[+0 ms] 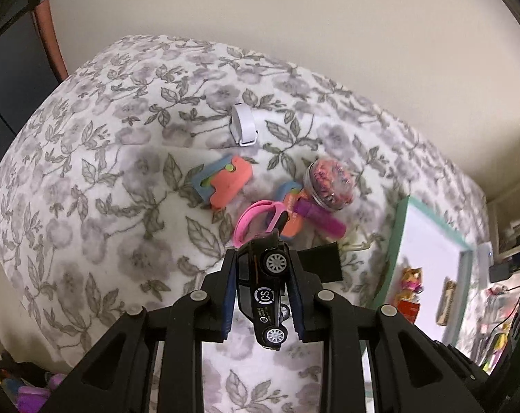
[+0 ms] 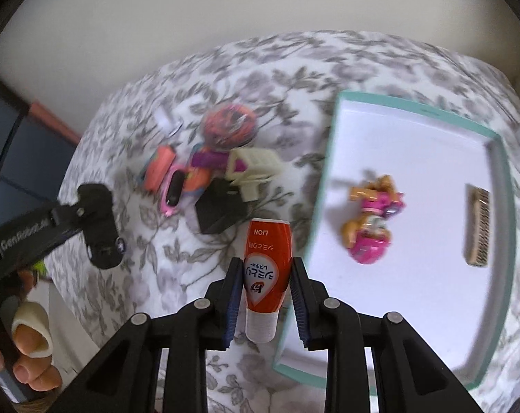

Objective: Organize rigid objects
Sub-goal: 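Carry the tube and black car into the white tray and release both, then move both tools back over the remaining toy pile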

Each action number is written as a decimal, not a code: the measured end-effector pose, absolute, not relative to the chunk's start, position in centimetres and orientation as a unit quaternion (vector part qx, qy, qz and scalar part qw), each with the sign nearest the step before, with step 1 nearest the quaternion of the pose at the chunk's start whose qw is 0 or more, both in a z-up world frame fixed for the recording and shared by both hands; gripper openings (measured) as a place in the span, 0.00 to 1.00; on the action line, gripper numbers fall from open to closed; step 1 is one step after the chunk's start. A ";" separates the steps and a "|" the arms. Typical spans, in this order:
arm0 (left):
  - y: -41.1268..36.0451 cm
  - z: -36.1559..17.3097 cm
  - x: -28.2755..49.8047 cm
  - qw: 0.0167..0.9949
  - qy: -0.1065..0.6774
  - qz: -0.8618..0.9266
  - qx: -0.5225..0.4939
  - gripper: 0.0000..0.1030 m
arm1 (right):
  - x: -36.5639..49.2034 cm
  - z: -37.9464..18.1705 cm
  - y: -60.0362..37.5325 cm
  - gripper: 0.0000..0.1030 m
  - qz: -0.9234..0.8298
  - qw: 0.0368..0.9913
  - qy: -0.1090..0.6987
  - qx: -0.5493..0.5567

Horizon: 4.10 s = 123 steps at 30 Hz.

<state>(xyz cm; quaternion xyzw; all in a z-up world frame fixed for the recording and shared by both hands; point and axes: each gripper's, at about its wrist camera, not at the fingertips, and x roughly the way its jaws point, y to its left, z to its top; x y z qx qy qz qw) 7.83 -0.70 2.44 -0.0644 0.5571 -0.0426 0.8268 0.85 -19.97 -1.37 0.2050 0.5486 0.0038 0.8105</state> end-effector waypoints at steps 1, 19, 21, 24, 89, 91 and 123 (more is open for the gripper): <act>-0.7 2.7 7.7 0.827 0.556 -0.045 -0.068 0.27 | 0.7 -1.1 -20.4 0.28 -0.007 0.813 0.546 0.203; -12.6 1.6 3.7 0.802 0.573 -0.164 0.043 0.28 | -3.4 -3.7 -32.1 0.28 -0.157 0.777 0.550 0.264; -14.5 0.7 2.7 0.789 0.583 -0.182 0.064 0.28 | -4.0 -4.0 -33.2 0.28 -0.167 0.771 0.549 0.277; -16.8 -0.7 1.4 0.772 0.596 -0.204 0.090 0.28 | -4.7 -4.5 -34.5 0.28 -0.175 0.762 0.550 0.294; -9.0 0.4 5.9 0.815 0.573 -0.082 0.009 0.86 | -2.8 -1.8 -30.3 0.79 -0.141 0.806 0.524 0.237; -8.2 0.3 6.3 0.816 0.573 -0.076 -0.003 0.86 | -2.6 -1.8 -30.0 0.83 -0.136 0.809 0.518 0.241; 3.7 -0.8 13.0 0.832 0.543 0.051 -0.106 0.95 | 5.7 -0.5 -19.9 1.00 -0.014 0.870 0.467 0.155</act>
